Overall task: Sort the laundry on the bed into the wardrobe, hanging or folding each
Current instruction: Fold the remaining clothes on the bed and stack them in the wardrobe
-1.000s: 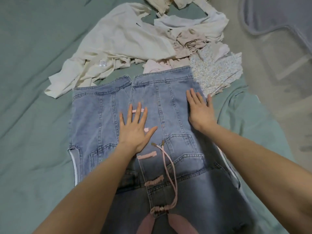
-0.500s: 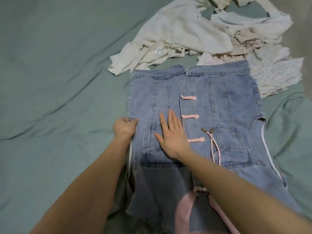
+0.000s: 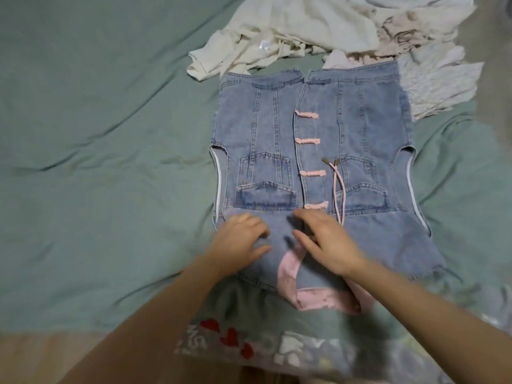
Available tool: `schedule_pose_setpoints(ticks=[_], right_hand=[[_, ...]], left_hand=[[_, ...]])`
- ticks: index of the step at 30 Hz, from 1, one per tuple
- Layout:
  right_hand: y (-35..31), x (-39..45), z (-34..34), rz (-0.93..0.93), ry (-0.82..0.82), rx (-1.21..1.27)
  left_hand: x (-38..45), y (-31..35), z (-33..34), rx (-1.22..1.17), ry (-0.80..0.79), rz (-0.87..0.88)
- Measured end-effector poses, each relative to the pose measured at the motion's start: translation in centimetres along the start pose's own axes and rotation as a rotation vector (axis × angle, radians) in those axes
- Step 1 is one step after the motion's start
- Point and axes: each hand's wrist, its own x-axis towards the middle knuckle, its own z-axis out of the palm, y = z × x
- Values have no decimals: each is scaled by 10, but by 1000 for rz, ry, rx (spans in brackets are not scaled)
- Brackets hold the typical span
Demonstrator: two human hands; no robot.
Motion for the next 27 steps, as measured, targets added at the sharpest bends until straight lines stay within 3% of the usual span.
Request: schedule_pose_setpoints(ticks=[6, 11, 16, 21, 27], right_hand=[[66, -128, 1, -88, -220, -289], [103, -156, 9, -23, -29, -512], [92, -141, 20, 45, 3, -578], [82, -133, 24, 213, 46, -283], [74, -140, 10, 163, -171, -305]], left_hand=[[-53, 50, 40, 251, -121, 24], [-44, 75, 49, 385, -100, -87], [-41, 87, 53, 122, -19, -322], [-37, 90, 47, -169, 37, -369], [-51, 103, 40, -80, -211, -332]])
